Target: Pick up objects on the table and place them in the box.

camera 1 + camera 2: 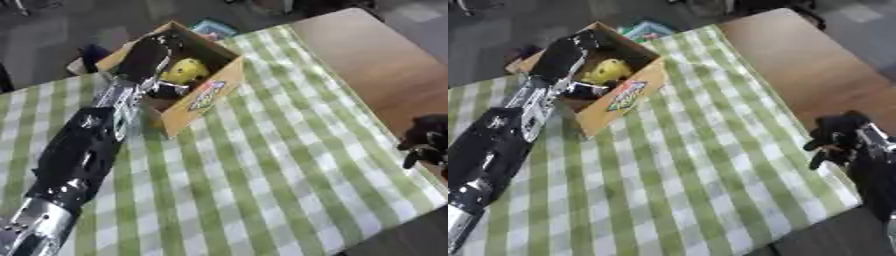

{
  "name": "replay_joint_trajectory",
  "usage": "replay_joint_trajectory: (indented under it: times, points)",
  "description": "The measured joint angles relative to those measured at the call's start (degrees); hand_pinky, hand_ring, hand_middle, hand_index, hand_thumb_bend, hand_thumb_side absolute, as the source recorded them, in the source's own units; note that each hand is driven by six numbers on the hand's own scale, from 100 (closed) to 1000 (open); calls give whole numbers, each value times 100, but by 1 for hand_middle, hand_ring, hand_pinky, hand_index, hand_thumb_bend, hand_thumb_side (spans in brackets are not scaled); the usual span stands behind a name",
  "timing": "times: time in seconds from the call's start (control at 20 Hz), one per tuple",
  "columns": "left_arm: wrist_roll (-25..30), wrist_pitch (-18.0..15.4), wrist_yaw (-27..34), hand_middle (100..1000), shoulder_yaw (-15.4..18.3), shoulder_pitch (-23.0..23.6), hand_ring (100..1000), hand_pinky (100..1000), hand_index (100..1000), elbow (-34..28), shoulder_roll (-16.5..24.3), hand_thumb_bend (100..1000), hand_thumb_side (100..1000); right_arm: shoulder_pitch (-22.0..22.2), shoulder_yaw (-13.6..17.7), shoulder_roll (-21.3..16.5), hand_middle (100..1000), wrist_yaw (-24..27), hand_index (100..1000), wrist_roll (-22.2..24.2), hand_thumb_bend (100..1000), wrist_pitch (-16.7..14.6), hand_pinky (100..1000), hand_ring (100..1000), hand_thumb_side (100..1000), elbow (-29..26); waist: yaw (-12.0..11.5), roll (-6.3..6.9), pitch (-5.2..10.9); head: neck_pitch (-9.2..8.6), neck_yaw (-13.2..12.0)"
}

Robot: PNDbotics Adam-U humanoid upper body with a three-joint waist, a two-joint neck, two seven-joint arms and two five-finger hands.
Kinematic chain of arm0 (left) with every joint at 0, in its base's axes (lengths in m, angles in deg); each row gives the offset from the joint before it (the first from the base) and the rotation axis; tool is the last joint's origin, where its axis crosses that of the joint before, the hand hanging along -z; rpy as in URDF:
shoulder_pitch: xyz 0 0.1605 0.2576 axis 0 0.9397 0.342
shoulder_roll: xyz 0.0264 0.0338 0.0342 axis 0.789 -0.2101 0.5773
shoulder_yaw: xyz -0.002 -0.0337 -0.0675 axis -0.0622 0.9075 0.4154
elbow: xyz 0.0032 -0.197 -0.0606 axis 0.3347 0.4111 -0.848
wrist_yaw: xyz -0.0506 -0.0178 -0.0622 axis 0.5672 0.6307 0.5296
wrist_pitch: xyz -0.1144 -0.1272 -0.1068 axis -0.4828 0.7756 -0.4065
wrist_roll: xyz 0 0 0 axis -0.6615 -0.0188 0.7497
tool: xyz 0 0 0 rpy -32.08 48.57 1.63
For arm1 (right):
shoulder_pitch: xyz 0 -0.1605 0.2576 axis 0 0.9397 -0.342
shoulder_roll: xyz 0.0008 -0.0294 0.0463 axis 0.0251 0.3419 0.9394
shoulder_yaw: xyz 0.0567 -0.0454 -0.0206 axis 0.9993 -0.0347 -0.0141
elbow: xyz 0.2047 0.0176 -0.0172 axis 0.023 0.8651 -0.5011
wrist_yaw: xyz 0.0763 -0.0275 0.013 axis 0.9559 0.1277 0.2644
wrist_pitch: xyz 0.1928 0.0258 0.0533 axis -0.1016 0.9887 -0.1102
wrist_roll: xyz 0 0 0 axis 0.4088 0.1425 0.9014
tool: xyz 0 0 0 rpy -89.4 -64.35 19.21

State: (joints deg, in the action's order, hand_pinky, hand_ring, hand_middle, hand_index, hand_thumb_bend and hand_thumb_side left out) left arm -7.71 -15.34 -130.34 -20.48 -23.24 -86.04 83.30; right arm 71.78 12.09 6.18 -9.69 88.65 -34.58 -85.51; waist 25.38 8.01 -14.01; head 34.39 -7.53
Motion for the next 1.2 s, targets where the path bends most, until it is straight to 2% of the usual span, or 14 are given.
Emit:
replay_joint_trajectory:
  times: [0.05,0.1,0.2,0.3,0.5,0.55,0.6,0.75,0.95,1.05,1.2]
  points:
    - [43,-28,139,695,-3,24,674,723,753,-57,0,316,208,27,2,0,563,0,697,-3,100,2,401,569,754,1,-64,-34,33,25,15]
    - [91,-58,329,663,-11,50,643,709,735,-138,3,230,210,50,4,0,563,0,697,-8,100,7,402,569,753,1,-140,-65,68,40,32]
    - [230,-93,834,637,-58,128,617,694,715,-358,31,124,217,109,8,0,564,0,697,-16,100,11,402,569,749,3,-325,-118,140,97,79]
    - [425,-83,1450,623,-122,247,605,686,705,-668,154,100,241,161,15,0,564,1,697,-27,100,15,403,569,748,8,-513,-156,211,161,141]
    - [779,70,2869,563,-220,704,540,636,657,-1536,531,100,333,275,61,0,562,7,697,-65,100,16,403,569,735,41,-951,-297,322,292,292]
    - [837,130,3258,550,-223,875,527,626,646,-1793,642,100,374,294,78,0,562,10,697,-74,100,9,403,569,732,41,-1059,-345,336,322,327]
    - [877,193,3659,536,-223,1066,514,613,634,-2054,752,100,452,318,84,0,561,12,697,-85,100,4,403,569,727,41,-1160,-385,344,346,361]
    - [887,378,5027,519,-193,1795,497,586,611,-2887,1023,100,567,376,124,0,561,18,697,-120,100,-21,402,569,722,42,-1446,-483,353,411,432]
    - [758,511,6783,508,-28,2912,485,567,600,-4053,1274,100,621,441,173,0,560,19,697,-165,100,-65,401,568,721,41,-1759,-641,354,441,477]
    - [709,556,7325,506,75,3327,483,563,597,-4541,1269,100,637,486,200,0,560,19,698,-190,100,-87,401,568,724,41,-1908,-668,351,462,478]
    - [634,612,7766,502,231,3753,479,558,592,-5074,1104,100,672,532,240,0,559,19,697,-235,100,-111,400,567,718,40,-2086,-710,345,489,461]
